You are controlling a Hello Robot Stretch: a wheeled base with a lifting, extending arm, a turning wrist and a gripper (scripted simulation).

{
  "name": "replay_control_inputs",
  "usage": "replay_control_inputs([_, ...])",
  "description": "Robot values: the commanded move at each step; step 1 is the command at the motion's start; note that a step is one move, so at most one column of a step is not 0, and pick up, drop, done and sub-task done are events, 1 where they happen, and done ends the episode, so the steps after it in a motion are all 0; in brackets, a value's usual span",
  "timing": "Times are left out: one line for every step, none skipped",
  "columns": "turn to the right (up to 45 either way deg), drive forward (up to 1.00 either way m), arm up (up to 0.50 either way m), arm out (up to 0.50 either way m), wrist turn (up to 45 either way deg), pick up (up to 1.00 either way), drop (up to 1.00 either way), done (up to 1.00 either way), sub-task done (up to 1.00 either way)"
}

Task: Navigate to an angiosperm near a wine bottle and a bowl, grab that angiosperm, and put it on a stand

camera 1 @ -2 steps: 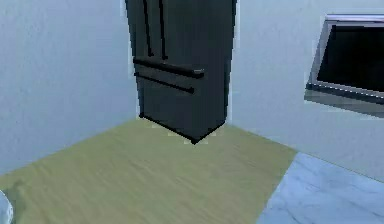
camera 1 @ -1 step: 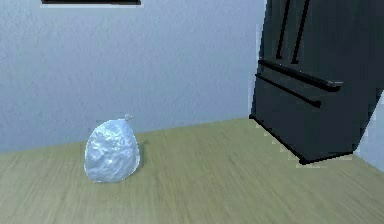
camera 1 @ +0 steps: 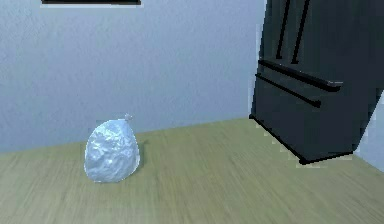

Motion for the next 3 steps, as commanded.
replay_control_inputs([0.0,0.0,0.38,0.0,0.0,0.0,0.0,0.0,0.0])
replay_control_inputs([0.0,0.0,0.0,0.36,0.0,0.0,0.0,0.0,0.0])
replay_control_inputs([0.0,0.0,0.0,0.0,45.0,0.0,0.0,0.0,0.0])
